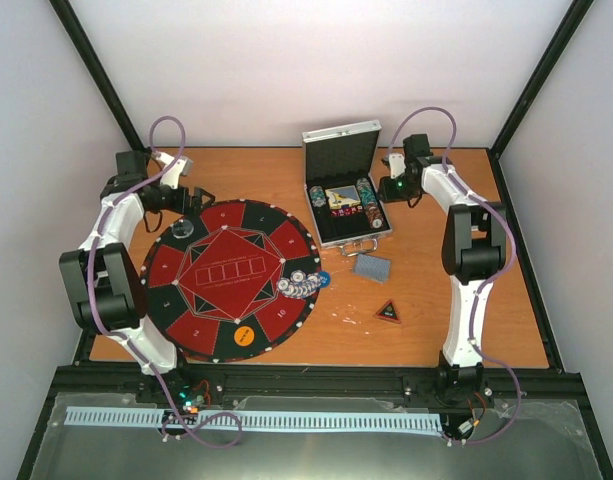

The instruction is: Distribute texas hold em gaming equipment

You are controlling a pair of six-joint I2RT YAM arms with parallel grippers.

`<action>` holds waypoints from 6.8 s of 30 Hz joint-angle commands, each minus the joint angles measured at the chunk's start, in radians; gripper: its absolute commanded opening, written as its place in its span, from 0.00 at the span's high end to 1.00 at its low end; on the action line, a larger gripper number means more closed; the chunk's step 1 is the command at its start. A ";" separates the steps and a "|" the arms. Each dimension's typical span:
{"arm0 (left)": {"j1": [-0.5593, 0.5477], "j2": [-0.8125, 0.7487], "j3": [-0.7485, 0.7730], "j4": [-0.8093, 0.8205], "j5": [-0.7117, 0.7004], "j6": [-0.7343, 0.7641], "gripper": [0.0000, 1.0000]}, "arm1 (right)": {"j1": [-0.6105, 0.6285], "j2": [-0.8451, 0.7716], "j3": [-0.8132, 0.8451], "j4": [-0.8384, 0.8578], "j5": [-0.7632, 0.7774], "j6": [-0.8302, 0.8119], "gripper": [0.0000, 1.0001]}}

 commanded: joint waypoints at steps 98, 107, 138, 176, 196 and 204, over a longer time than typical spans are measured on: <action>-0.599 0.951 1.090 0.034 0.036 -0.205 0.30 | -0.156 -0.498 -0.960 0.642 0.134 0.852 0.97; -0.570 0.839 1.046 -0.116 0.055 -0.038 0.24 | -0.059 -0.463 -0.958 0.745 0.175 0.994 0.97; -0.245 0.344 0.689 -0.449 0.036 0.216 0.06 | -0.014 -0.628 -0.574 0.076 -0.085 -0.019 0.11; -0.087 0.225 0.457 -0.391 -0.026 0.170 0.00 | 0.164 -0.204 -0.306 -0.127 0.271 -0.403 0.26; -0.087 0.238 0.454 -0.395 -0.023 0.172 0.00 | 0.219 -0.222 -0.325 -0.187 0.202 -0.411 0.42; -0.087 0.240 0.454 -0.393 -0.020 0.172 0.00 | 0.222 -0.236 -0.336 -0.190 0.227 -0.393 0.51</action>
